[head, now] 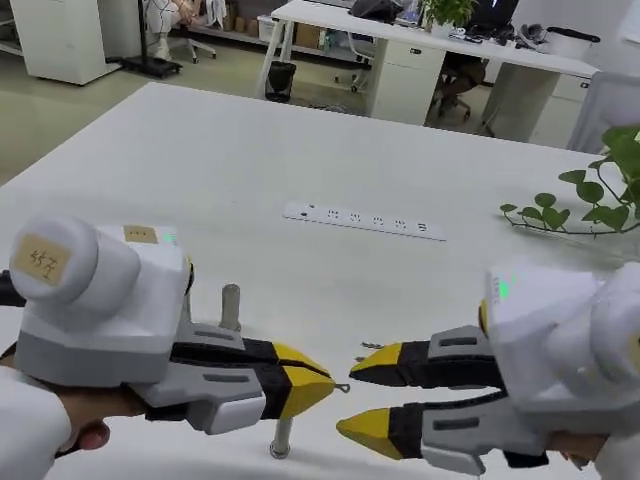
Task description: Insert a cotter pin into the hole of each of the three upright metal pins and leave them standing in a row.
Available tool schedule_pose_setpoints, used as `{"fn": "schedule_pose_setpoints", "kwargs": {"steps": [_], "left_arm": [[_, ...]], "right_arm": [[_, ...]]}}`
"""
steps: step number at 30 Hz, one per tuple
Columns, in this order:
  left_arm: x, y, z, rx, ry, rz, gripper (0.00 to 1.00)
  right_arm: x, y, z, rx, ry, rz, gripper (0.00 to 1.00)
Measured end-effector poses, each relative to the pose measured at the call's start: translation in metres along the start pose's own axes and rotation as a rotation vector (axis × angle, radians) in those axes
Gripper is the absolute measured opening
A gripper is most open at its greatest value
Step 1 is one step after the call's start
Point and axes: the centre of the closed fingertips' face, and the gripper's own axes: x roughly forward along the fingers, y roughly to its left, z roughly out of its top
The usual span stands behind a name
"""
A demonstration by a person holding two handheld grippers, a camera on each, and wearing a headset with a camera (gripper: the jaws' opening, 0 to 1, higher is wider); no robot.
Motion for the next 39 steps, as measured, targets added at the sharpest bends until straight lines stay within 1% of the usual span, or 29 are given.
{"fn": "schedule_pose_setpoints", "kwargs": {"steps": [1,3,4,6,8,9,11,13,14,16,18,22,24,26,31,33,37,39], "left_arm": [[0.0,-0.003,0.0,0.007,0.001,-0.008,0.0],[0.0,-0.005,0.002,0.014,-0.002,-0.014,0.0],[0.0,-0.006,0.002,0.024,0.0,-0.017,0.0],[0.0,-0.007,0.002,0.035,0.005,-0.022,0.0],[0.0,-0.009,0.002,0.04,0.011,-0.027,0.0],[0.0,-0.008,0.001,0.044,0.02,-0.021,0.0],[0.0,-0.008,0.0,0.057,0.03,-0.019,0.0],[0.0,-0.008,0.0,0.059,0.028,-0.021,0.0],[0.0,-0.008,0.0,0.059,0.029,-0.022,0.0],[0.0,-0.008,-0.001,0.071,0.04,-0.02,0.0],[-0.001,-0.008,-0.002,0.069,0.045,-0.024,0.0],[-0.002,-0.008,-0.002,0.071,0.044,-0.022,0.0],[-0.002,-0.008,-0.002,0.074,0.043,-0.025,0.0],[-0.003,-0.009,-0.003,0.079,0.047,-0.027,0.0],[-0.003,-0.012,-0.006,0.082,0.059,-0.04,0.0],[-0.002,-0.012,-0.006,0.091,0.057,-0.037,0.0],[-0.003,-0.012,-0.005,0.085,0.051,-0.038,0.0],[-0.003,-0.013,-0.004,0.086,0.049,-0.037,0.0]], "right_arm": [[-0.002,0.0,0.0,0.021,-0.002,0.026,0.21],[-0.003,0.002,0.0,0.027,-0.001,0.071,0.21],[-0.003,0.003,0.0,0.034,-0.003,0.091,0.18],[-0.002,0.005,-0.002,0.052,0.006,0.116,0.17],[0.0,0.009,-0.003,0.043,0.014,0.138,0.17],[0.001,0.01,-0.003,0.049,0.016,0.15,0.16],[0.004,0.012,-0.004,0.048,0.021,0.157,0.13],[0.006,0.013,-0.005,0.05,0.025,0.17,0.1],[0.007,0.015,-0.003,0.054,0.015,0.18,0.08],[0.008,0.014,-0.001,0.073,0.005,0.178,0.02],[0.009,0.014,0.001,0.064,-0.006,0.176,0.0],[0.009,0.014,0.002,0.059,-0.003,0.186,0.0],[0.009,0.016,0.001,0.074,0.002,0.197,0.0],[0.009,0.017,0.001,0.059,0.003,0.196,0.0],[0.008,0.02,0.0,0.039,0.025,0.206,0.0],[0.007,0.019,0.0,0.035,0.027,0.207,0.0],[0.006,0.019,0.0,0.057,0.032,0.219,0.0],[0.006,0.02,0.0,0.053,0.038,0.222,0.0]]}}
